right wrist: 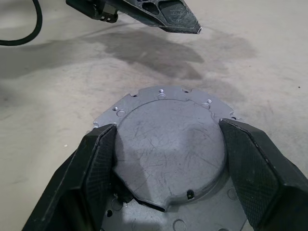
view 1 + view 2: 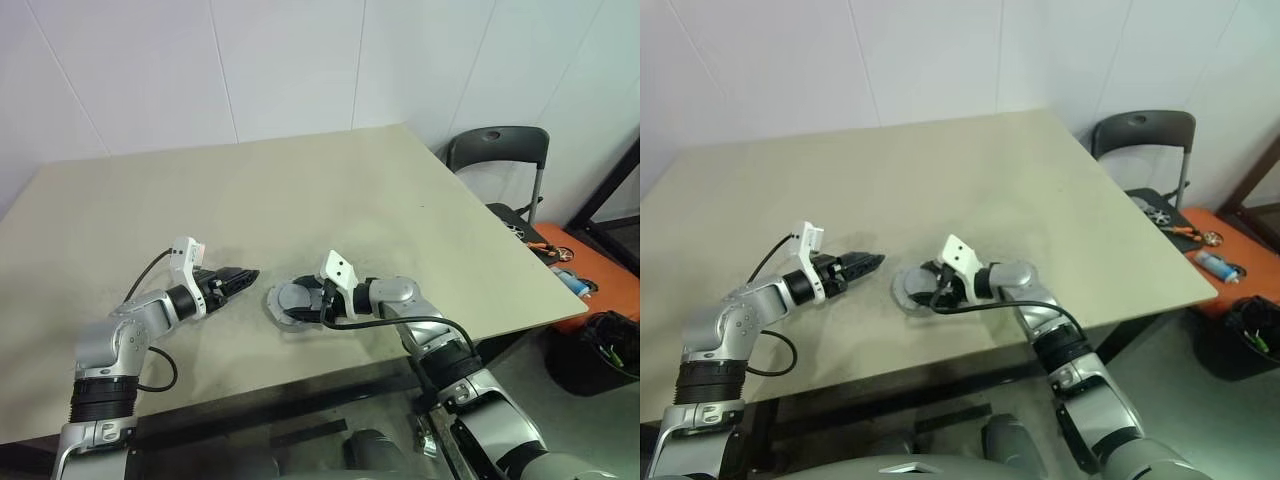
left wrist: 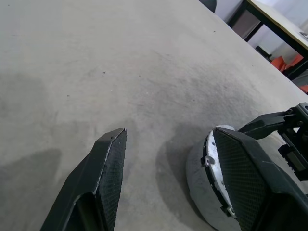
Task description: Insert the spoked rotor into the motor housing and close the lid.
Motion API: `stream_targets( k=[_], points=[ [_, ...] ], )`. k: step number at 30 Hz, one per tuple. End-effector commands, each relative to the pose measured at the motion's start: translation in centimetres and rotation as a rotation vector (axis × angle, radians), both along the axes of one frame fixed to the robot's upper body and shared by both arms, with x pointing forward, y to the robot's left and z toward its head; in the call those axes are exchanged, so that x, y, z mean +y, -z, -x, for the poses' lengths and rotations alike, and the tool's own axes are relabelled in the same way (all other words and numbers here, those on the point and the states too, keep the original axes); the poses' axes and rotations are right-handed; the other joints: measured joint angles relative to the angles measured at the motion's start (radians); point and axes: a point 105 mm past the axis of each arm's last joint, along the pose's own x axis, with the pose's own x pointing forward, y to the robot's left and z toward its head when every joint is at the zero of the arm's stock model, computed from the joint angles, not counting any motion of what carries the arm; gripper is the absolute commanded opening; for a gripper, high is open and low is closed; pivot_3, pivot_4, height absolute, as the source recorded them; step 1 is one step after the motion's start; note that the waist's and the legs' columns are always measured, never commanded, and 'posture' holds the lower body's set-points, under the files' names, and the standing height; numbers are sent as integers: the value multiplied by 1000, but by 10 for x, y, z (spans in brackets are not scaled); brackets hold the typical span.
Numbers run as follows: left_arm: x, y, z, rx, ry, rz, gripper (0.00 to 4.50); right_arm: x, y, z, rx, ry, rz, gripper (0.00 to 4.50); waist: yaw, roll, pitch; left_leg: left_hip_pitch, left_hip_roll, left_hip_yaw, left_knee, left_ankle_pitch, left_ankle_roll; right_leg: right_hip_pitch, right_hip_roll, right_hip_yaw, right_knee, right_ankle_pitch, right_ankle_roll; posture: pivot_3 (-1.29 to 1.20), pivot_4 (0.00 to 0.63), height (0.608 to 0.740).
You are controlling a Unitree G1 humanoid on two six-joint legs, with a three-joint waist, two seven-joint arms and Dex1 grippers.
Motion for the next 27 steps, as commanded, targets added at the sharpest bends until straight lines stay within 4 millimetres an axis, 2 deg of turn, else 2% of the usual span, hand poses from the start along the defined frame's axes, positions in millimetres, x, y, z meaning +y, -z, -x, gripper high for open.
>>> stream_targets(
  k=[1, 4, 15, 20, 24, 27],
  points=[
    [-3, -14, -5, -56, 10, 1, 3055, -22, 37, 14, 97, -1, 130, 3231, 11, 0, 0, 0, 0, 0, 0, 0, 0, 0, 0, 0, 0, 0, 0, 0, 0, 740],
    [-4, -14, -6, -56, 12, 5, 3055, -22, 35, 19, 67, -39, 144, 3231, 24, 0, 0, 0, 0, 0, 0, 0, 0, 0, -1, 0, -1, 0, 1, 0, 0, 740],
    [-3, -10, -4, -52, -3, 10, 3055, -25, 36, 16, 23, -46, 172, 3231, 23, 0, -1, 0, -1, 0, 0, 0, 0, 0, -1, 0, -1, -1, 0, 0, 0, 740],
    [-2, -11, -3, -54, -11, 12, 3055, -32, 42, 18, 56, -64, 204, 3231, 23, 0, -1, 0, -1, 0, 0, 0, 0, 1, -1, 0, -1, -1, 0, 0, 0, 740],
    [-2, -11, -2, -54, -11, 12, 3055, -40, 44, 9, 133, 5, 188, 3231, 26, 0, -1, 0, -1, 0, 0, 0, 0, 2, -1, 0, -1, -1, 0, 0, 0, 740],
    [-2, -11, -1, -53, -11, 11, 3055, -44, 45, 8, 130, 7, 199, 3231, 35, 0, -2, 1, -1, 0, 1, 0, 0, 3, -1, 0, -1, -1, 0, 0, 0, 740]
  ],
)
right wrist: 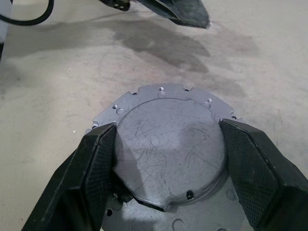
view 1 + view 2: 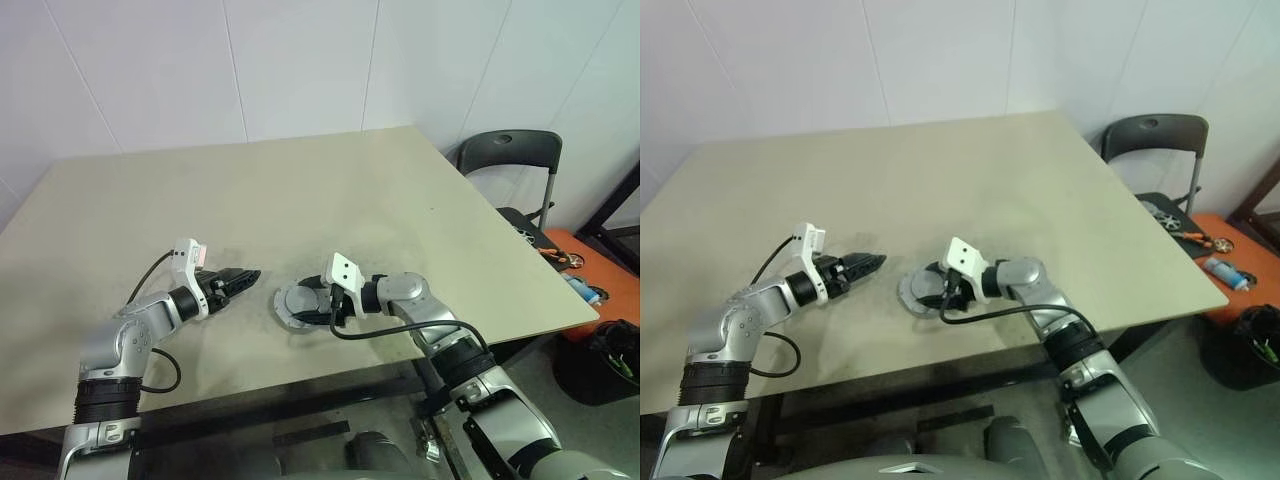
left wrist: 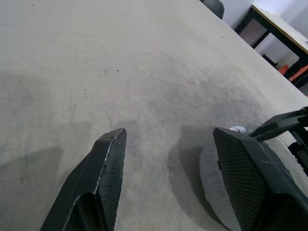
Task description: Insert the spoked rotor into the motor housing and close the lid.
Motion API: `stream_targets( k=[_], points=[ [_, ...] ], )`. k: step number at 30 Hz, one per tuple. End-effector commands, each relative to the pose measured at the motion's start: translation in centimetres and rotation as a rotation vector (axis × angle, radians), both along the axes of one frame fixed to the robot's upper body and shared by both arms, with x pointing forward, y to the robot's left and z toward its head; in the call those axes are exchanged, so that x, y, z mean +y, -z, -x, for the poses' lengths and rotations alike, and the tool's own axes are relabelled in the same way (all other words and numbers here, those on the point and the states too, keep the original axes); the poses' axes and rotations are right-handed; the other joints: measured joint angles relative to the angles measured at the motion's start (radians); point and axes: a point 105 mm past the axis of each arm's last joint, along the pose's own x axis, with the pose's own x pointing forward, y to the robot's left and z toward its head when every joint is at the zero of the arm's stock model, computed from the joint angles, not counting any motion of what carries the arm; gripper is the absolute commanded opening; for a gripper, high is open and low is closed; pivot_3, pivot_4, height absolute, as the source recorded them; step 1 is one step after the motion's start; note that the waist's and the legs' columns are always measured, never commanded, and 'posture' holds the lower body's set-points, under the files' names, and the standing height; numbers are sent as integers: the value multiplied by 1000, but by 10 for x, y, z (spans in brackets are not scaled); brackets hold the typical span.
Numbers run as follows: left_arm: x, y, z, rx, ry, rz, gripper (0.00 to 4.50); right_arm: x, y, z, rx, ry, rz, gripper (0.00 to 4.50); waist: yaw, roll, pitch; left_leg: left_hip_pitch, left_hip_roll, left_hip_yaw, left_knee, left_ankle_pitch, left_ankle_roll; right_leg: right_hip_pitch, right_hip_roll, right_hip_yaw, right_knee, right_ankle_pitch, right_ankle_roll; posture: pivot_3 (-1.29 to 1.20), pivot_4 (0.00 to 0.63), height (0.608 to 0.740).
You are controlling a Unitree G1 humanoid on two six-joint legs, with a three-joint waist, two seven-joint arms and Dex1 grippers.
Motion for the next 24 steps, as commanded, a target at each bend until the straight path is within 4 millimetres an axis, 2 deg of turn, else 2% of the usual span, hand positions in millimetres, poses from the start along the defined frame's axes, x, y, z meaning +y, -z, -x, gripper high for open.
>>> stream_targets(
  k=[1, 4, 8, 12, 17, 24],
  points=[
    [0, -14, -1, -56, 5, 0, 3055, -32, 46, 12, 140, 41, 160, 3231, 7, 0, 0, 0, 0, 0, 0, 0, 0, 0, 0, 0, 0, 0, 0, 0, 0, 740],
    [0, -13, -1, -53, 5, -2, 3055, -33, 47, 21, 122, -1, 181, 3231, 14, 1, -1, 0, 0, 0, 1, 0, 0, 1, 0, 0, 0, 0, 0, 0, 0, 740],
    [-2, -12, -1, -53, 8, 1, 3055, -39, 45, 18, 137, 30, 176, 3231, 16, 0, -1, 0, -2, 0, 0, 0, 0, 1, -2, 0, -1, -2, 2, 0, 0, 740],
    [-3, -12, -1, -54, 6, 6, 3055, -47, 51, 17, 145, 47, 219, 3231, 21, 0, -1, 0, -4, 0, 0, 0, 0, 2, -4, 0, -2, -2, 4, 0, 0, 740],
    [-10, -13, -2, -60, 24, 13, 3055, -37, 57, 4, 116, 134, 224, 3231, 20, -1, -2, 1, -6, 0, 1, 0, 0, 4, -5, 0, -2, -3, 5, 0, 0, 740],
    [-31, -34, -4, -127, 119, 32, 3055, -40, 77, 11, 189, 174, 277, 3231, 7, -2, -5, 13, -5, 0, 1, 0, 0, 14, -4, 0, 0, -4, 4, 0, 0, 740]
  ],
)
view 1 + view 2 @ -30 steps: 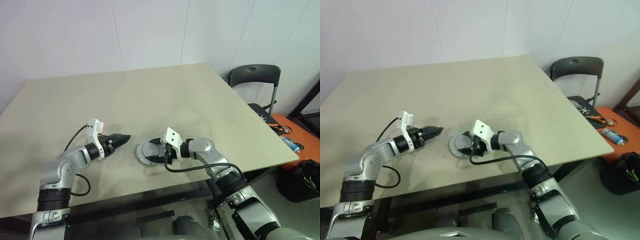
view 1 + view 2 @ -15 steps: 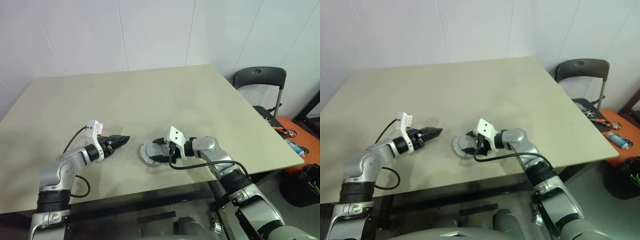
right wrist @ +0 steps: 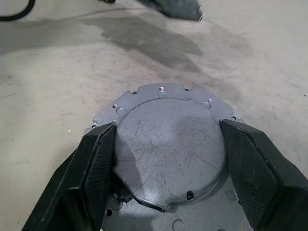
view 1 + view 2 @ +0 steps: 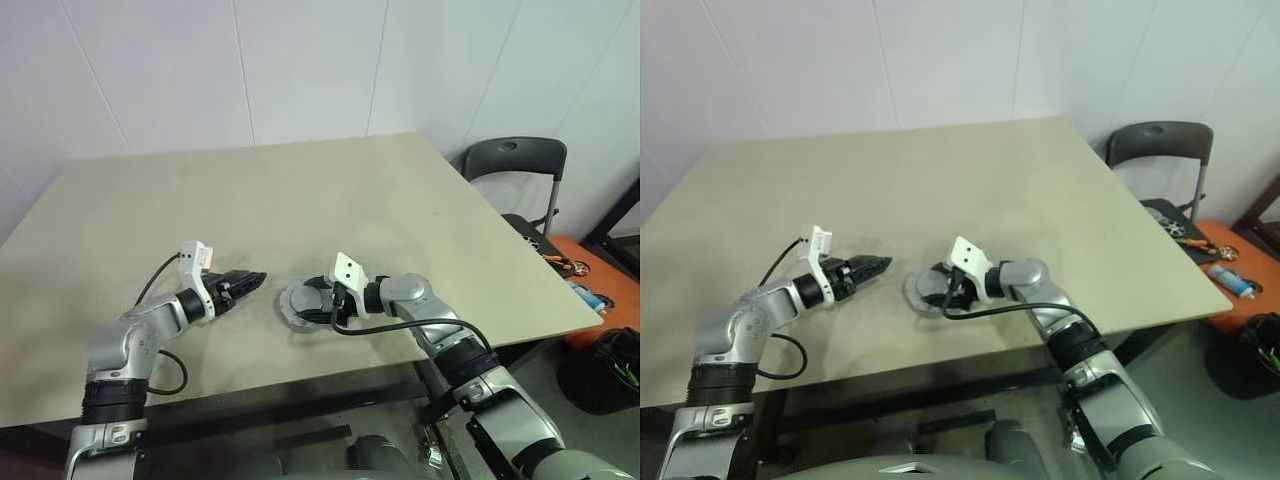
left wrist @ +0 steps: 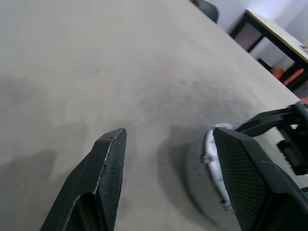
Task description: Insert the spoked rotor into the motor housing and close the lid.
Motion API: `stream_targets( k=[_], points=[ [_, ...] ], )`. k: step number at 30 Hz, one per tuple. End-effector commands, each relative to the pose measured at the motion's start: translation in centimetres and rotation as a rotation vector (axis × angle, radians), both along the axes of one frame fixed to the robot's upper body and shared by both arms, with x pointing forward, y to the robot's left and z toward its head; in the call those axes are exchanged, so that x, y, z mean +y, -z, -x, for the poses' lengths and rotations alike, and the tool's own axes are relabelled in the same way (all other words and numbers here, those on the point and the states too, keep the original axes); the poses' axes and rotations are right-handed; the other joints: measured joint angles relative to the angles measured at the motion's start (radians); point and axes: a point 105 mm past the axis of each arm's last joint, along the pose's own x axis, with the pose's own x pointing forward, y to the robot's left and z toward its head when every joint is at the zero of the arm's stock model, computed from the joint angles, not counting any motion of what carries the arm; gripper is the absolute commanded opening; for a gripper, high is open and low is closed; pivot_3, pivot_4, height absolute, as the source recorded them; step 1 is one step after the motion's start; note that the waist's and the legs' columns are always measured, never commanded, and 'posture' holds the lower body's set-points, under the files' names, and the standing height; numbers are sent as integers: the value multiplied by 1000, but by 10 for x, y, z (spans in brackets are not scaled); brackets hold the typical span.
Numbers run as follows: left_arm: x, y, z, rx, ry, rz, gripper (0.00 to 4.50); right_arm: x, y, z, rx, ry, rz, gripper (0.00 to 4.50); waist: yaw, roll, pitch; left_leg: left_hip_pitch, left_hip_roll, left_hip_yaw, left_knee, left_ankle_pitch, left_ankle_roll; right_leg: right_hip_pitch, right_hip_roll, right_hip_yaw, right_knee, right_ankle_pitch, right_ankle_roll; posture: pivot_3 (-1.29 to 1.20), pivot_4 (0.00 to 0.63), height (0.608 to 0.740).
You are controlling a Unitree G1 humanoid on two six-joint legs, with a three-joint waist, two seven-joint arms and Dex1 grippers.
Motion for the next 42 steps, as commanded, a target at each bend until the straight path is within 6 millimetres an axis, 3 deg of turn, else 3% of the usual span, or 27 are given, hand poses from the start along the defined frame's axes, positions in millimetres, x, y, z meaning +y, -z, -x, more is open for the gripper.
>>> stream_targets(
  k=[1, 6, 11, 14, 20, 33, 42],
  points=[
    [-21, -37, -4, -125, 96, 32, 3055, -38, 70, 14, 239, 141, 224, 3231, -1, 0, 0, 2, 0, 0, 0, 0, 0, 1, 0, 0, 0, 0, 0, 0, 0, 740],
    [-49, -49, -6, -153, 251, 35, 3055, -47, 70, 22, 305, 129, 226, 3231, 0, 5, -7, 4, 0, 0, 0, 0, 0, 3, -1, 0, -4, 0, 0, 0, 0, 740],
    [-71, -25, -19, -94, 355, -24, 3055, -49, 69, 25, 309, 117, 232, 3231, 2, 14, -12, 2, -1, -2, -3, -1, 0, 10, 0, 0, -15, 0, 1, 0, 0, 740],
    [-80, -5, -21, -43, 418, -50, 2473, -48, 64, 21, 301, 137, 219, 3193, 1, 14, -12, 2, -2, -2, -3, -2, 4, 11, -1, 0, -17, -1, 2, 0, 0, 740],
    [-87, 8, -19, -2, 466, -54, 421, -54, 62, 24, 299, 151, 215, 3193, 9, 14, -12, 1, -2, -4, -3, -3, 5, 11, -1, 0, -16, -2, 3, 0, 0, 740],
    [-87, 7, -2, 36, 552, -7, 421, -52, 58, 26, 332, 166, 181, 3193, 6, 14, -13, -2, -11, -5, -4, -7, 9, 11, -10, 0, -17, -8, 13, 0, 0, 740],
    [-88, 4, -1, 29, 549, -14, 421, -58, 65, 43, 430, 132, 206, 3193, 6, 15, -13, -2, -11, -6, -4, -16, 12, 10, -10, 0, -17, -11, 15, 0, 0, 740]
  ],
)
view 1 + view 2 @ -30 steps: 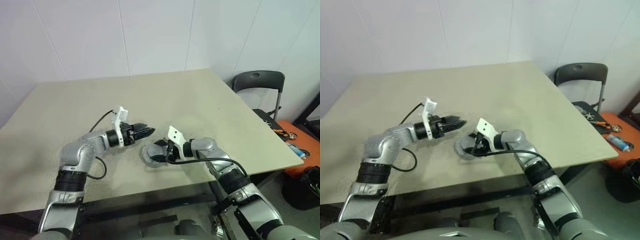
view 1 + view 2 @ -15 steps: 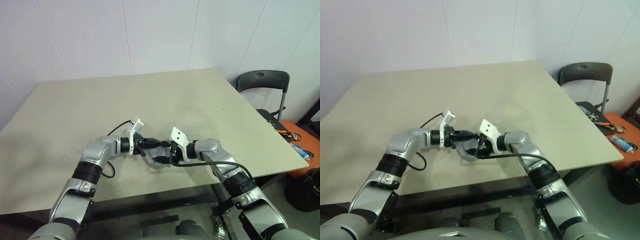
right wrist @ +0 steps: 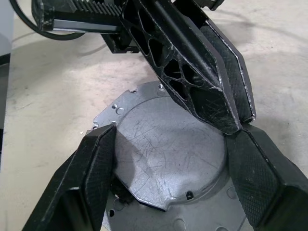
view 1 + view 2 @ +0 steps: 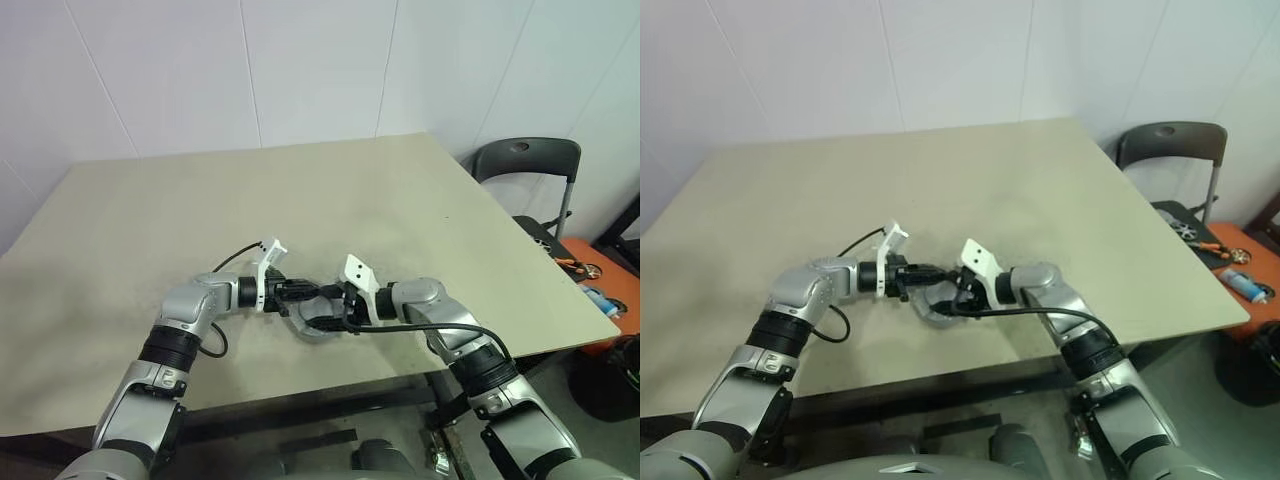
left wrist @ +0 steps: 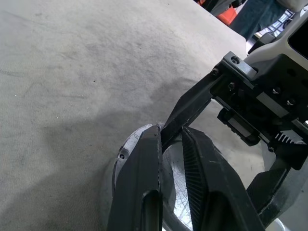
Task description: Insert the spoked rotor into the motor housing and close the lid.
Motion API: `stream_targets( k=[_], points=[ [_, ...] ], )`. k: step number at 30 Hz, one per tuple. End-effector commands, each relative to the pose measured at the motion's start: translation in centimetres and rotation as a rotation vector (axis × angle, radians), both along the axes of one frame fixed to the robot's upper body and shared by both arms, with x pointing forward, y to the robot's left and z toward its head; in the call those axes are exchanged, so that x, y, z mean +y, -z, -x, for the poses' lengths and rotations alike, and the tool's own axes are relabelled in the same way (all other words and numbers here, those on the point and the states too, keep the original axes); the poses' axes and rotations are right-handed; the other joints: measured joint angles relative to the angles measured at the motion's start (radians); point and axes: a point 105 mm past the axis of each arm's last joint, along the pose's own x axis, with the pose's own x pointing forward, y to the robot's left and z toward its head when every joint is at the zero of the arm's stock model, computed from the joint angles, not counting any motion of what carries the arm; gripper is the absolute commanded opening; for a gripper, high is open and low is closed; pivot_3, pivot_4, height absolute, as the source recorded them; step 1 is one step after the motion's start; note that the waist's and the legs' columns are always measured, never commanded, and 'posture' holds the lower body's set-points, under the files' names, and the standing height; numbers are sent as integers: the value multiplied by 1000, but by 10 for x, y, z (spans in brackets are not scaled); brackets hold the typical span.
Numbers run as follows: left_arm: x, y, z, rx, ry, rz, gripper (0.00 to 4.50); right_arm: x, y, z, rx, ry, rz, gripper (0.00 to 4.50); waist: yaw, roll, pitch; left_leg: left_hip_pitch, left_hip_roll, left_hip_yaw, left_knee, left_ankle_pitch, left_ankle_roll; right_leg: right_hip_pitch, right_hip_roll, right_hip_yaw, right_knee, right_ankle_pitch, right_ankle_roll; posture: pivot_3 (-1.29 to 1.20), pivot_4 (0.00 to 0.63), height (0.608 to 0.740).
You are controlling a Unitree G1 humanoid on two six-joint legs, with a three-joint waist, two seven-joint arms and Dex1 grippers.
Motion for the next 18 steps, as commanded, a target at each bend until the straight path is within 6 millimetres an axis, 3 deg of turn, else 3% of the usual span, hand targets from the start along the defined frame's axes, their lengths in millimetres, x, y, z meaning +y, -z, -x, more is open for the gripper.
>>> stream_targets(
  k=[1, 10, 18],
  points=[
    [-1, -10, 1, -17, 22, 30, 421, -42, 70, 25, 262, 109, 215, 3193, 1, 0, 0, 0, 0, 0, 0, -1, 0, 0, 0, 0, 0, 0, 0, 0, 0, 740],
    [0, -6, 1, -9, -9, 26, 421, -36, 69, 18, 191, 102, 235, 3193, 0, 0, 0, 1, 0, 0, 1, -2, 1, 1, 0, 0, 0, -3, 3, 0, 0, 740],
    [3, -5, 1, -12, -24, 32, 421, -29, 79, 17, 10, 27, 340, 3193, -4, 2, -2, 4, 0, 0, 2, -2, 1, 3, 0, 0, 2, -5, 0, 0, 0, 740]
  ],
)
